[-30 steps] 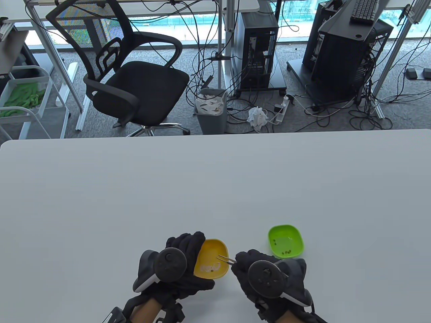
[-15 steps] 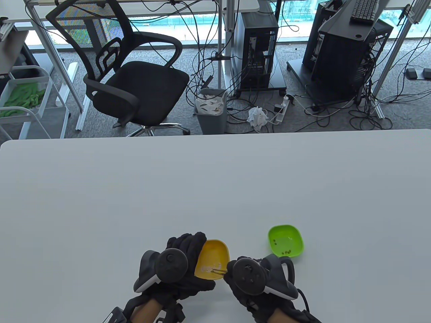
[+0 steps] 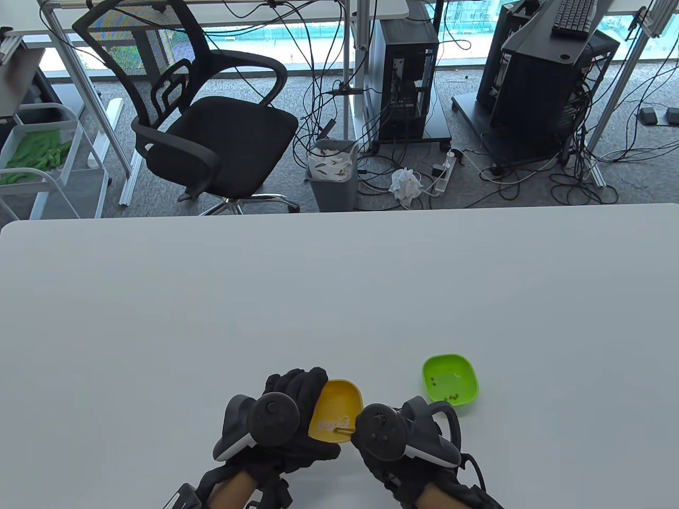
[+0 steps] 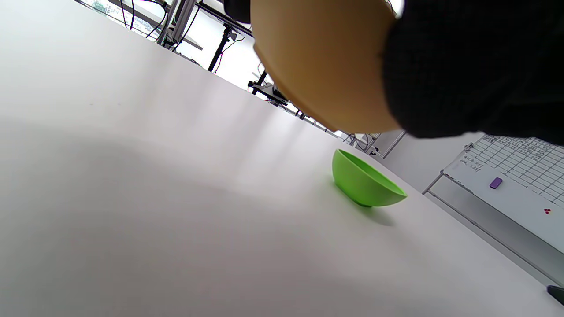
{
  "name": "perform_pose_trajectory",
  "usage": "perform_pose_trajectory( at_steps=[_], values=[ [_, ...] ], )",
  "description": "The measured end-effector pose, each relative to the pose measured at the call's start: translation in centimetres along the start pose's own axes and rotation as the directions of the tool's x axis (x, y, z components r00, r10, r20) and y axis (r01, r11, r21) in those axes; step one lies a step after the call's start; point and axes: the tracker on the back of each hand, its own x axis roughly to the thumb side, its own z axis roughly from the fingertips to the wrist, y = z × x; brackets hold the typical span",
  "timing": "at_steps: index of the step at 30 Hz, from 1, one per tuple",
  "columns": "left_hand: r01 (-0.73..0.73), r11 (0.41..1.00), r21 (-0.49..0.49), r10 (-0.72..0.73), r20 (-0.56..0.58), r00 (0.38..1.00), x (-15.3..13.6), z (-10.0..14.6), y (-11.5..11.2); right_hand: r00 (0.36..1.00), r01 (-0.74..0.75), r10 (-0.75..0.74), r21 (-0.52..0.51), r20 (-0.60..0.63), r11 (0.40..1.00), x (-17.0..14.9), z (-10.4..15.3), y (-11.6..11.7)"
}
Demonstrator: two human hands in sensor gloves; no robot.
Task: Pick mung beans with tweezers into small dish
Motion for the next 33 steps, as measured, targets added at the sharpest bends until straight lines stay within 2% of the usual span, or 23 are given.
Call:
perform_pose_trajectory(
  at_steps=[9,13,16,18,19,20,22,24,26,29,33],
  values=[
    [0.001,1.0,-0.001,-0.001,-0.001,1.0,0.0,0.0,0.0,1.0,0.008,-0.008,-0.008,0.003,1.0,-0.1,0.0,0.0],
    [-0.012,1.0,0.008,0.012,-0.005,1.0,-0.1,0.0,0.2,0.997,0.076,-0.076,-0.064,0.016,0.995,-1.0,0.6,-0.9],
    [-0.018,1.0,0.01,0.018,-0.009,1.0,-0.2,0.0,0.3,0.987,0.153,-0.158,-0.189,-0.015,0.97,-2.9,1.8,-2.8],
    [-0.023,1.0,0.011,0.023,-0.01,1.0,-0.3,0.0,0.3,0.971,0.192,-0.228,-0.328,-0.075,0.925,-5.7,3.3,-4.7],
    [-0.024,1.0,0.011,0.024,-0.01,1.0,-0.3,0.0,0.3,0.964,0.195,-0.246,-0.362,-0.1,0.911,-6.6,3.8,-5.1],
    [-0.025,1.0,0.01,0.026,-0.011,1.0,-0.3,0.0,0.3,0.955,0.159,-0.248,-0.427,-0.162,0.89,-8.0,4.5,-5.5],
    [-0.027,1.0,0.01,0.027,-0.011,1.0,-0.3,0.1,0.4,0.929,0.028,-0.203,-0.487,-0.309,0.873,-10.3,5.5,-5.9],
    [-0.031,0.999,0.015,0.031,-0.009,0.999,-0.4,0.1,0.4,0.885,-0.002,-0.229,-0.496,-0.405,0.868,-12.4,5.8,-5.3],
    [-0.033,0.999,0.017,0.033,-0.006,0.999,-0.4,0.2,0.4,0.859,-0.005,-0.232,-0.459,-0.457,0.888,-13.9,5.5,-4.4],
    [-0.037,0.999,0.014,0.037,-0.002,0.999,-0.4,0.2,0.4,0.838,0.025,-0.24,-0.404,-0.491,0.914,-15.2,4.9,-3.0],
    [-0.044,0.999,0.023,0.044,0.004,0.999,-0.5,0.4,0.6,0.837,0.021,-0.231,-0.393,-0.496,0.919,-15.2,4.7,-2.8]
  ],
)
